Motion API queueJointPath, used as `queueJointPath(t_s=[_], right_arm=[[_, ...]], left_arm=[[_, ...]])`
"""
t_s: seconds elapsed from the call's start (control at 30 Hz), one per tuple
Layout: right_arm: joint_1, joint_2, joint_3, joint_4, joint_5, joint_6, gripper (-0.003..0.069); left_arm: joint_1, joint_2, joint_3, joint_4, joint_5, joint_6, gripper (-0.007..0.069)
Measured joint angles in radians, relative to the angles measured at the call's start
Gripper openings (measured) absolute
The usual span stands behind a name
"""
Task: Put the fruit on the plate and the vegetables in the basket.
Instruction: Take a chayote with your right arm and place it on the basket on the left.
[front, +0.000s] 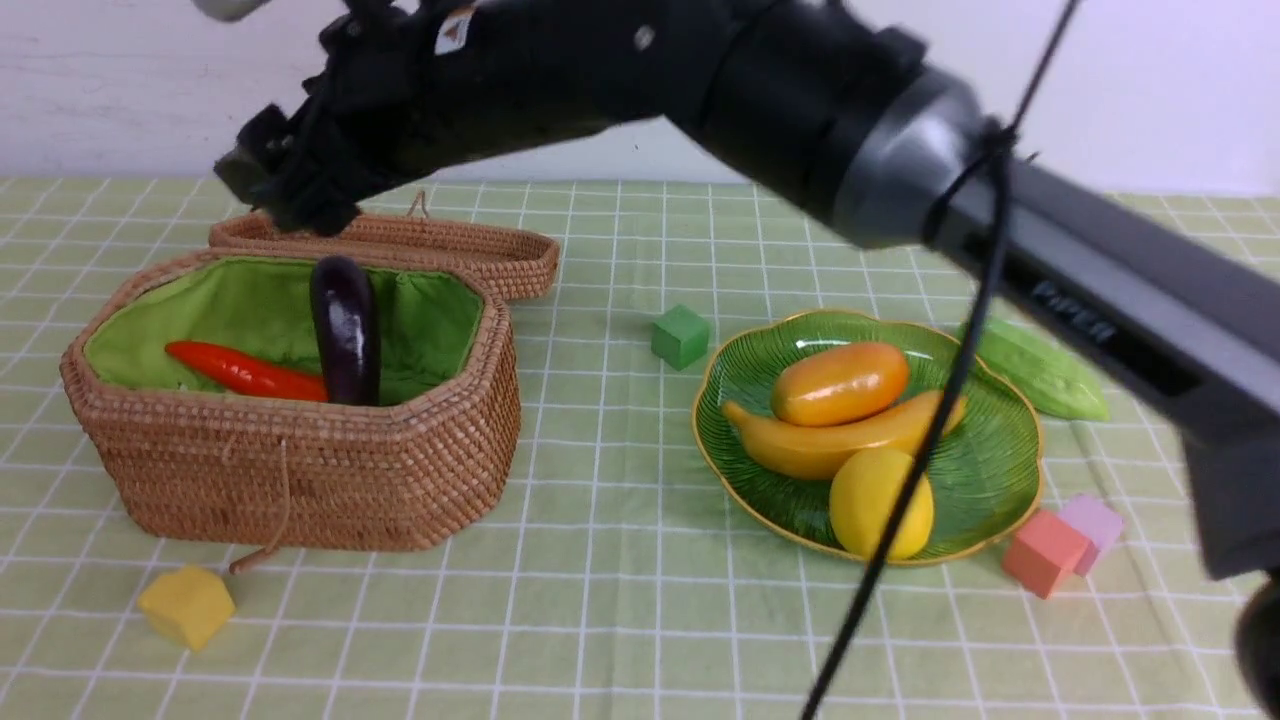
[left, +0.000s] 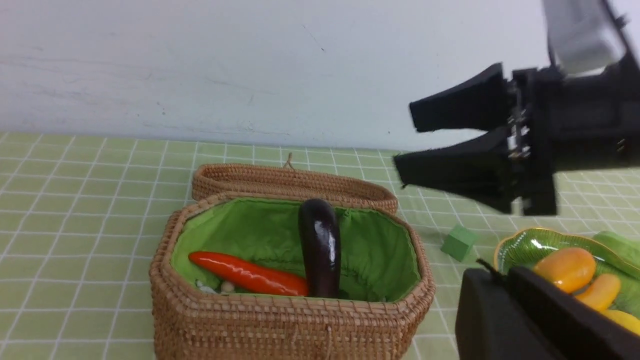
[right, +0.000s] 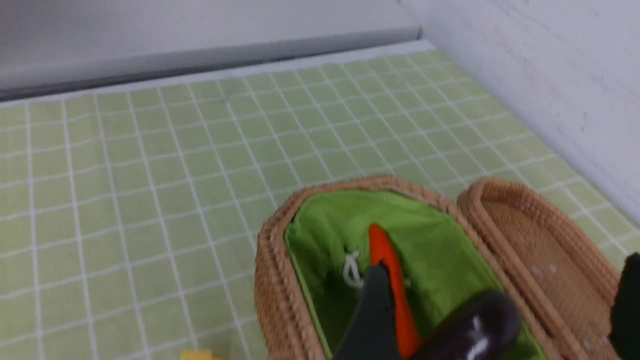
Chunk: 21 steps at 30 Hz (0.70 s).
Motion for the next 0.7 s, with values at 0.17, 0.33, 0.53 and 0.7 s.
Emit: queueJointPath(t_s=[0.17, 0.33, 0.53, 0.7], right_arm=[[-0.097, -0.121, -0.01, -0.242, 0.357, 0.212, 0.0264], [-0.238, -0.149, 0.015, -0.442, 0.498, 0.351, 0.0018], [-0.452, -0.169, 0.149, -0.487, 0.503, 0.398, -0.0007], [-0.623, -0.135, 0.213, -0.472, 0.504, 0.399, 0.0088]], left_arm=[[0.0, 0.0, 0.0, -0.217, 0.001, 0.185, 0.0039], [0.0, 0.0, 0.0, -0.543, 0.006, 0.471, 0.0039], [0.0, 0.0, 0.0, -0.867, 0.01, 0.816, 0.0039], [0.0, 0.0, 0.0, -0.968, 0.023, 0.945, 0.0039]])
